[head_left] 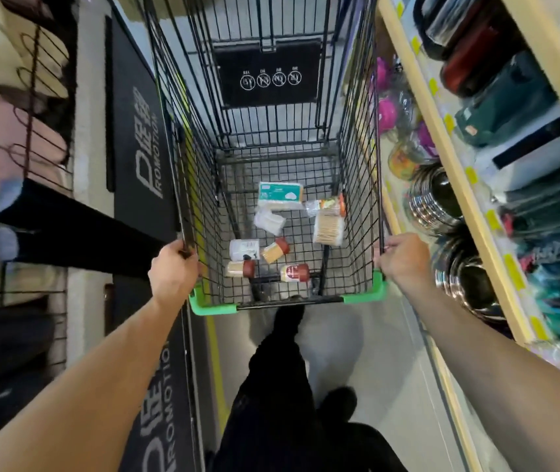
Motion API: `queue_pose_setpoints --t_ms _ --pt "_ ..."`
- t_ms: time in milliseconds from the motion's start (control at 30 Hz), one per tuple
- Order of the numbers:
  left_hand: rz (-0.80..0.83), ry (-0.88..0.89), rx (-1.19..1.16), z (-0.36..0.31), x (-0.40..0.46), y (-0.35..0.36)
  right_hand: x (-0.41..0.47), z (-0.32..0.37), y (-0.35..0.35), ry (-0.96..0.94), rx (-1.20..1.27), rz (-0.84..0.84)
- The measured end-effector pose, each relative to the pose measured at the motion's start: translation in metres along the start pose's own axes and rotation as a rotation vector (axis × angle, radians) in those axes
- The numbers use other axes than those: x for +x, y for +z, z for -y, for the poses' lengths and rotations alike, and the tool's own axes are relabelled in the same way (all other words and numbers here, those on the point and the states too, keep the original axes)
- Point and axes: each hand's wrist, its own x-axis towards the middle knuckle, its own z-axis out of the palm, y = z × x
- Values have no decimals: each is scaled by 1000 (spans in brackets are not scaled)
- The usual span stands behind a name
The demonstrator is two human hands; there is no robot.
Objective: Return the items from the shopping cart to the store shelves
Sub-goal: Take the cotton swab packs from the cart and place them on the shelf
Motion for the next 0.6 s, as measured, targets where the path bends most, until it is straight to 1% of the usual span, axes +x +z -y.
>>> queue_pose_setpoints --t_ms 67,133,167,200,267,300,333,367,400,467,500,533,600 --pt "-3 -16 -68 12 -17 5 -19 -14 -3 -27 15 -6" --pt "-78 -8 13 11 -42 8 -32 -24 -5 -39 13 -4" --pt "-164 21 97 8 -54 11 -37 -28 -5 -49 -11 -10" --pt "-269 65 153 5 -65 14 -42 -32 -5 -87 -59 -43" --pt "-454 221 141 -6 -78 20 -53 -37 -3 -226 -203 -184" --pt "-482 325 122 -12 -77 25 -57 -36 -1 -317 -260 -256" --pt "-442 426 114 -20 -75 32 -61 -32 1 -413 -303 -299" --pt "-363 517 126 -29 -70 39 -65 -26 3 -498 -335 -306" --pt "-265 597 162 -38 -60 50 -64 -20 10 -563 -347 -281" --pt "-73 693 222 -54 -45 71 -63 -13 23 -611 -330 -179" --pt "11 689 243 -59 -34 83 -60 -10 30 -583 -316 -126" --pt "89 646 248 -64 -19 99 -50 -8 39 -524 -293 -73" --pt "214 494 227 -70 4 123 -39 -5 49 -383 -260 38"
